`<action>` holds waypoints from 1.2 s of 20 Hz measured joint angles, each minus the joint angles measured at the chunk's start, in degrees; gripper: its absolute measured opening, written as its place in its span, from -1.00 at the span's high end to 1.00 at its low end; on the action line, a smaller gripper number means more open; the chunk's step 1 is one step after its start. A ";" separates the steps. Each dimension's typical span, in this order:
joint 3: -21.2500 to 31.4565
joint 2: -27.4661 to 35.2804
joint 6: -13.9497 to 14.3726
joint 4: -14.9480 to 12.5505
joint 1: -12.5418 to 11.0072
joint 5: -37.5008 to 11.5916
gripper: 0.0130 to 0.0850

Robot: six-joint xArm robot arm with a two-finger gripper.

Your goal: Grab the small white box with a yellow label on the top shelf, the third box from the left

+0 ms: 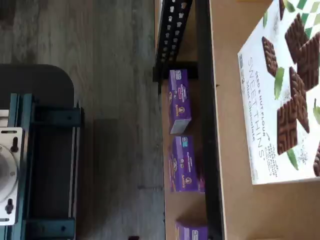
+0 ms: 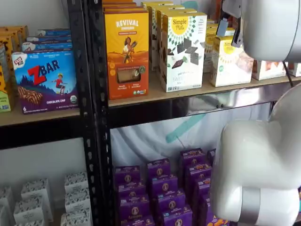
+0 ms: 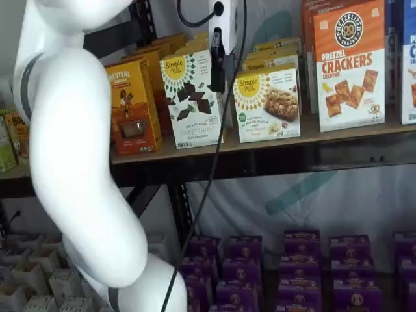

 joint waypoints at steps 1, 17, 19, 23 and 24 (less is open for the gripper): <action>0.65 -0.53 -0.20 1.01 -0.54 -0.82 -1.00; 2.14 1.53 -2.39 4.57 -2.54 -9.38 -1.00; 1.53 2.81 -2.66 4.57 -2.59 -10.03 -1.00; -0.39 5.54 -2.94 2.00 -1.86 -10.59 -1.00; -0.98 6.27 -2.95 1.02 -1.59 -10.37 -1.00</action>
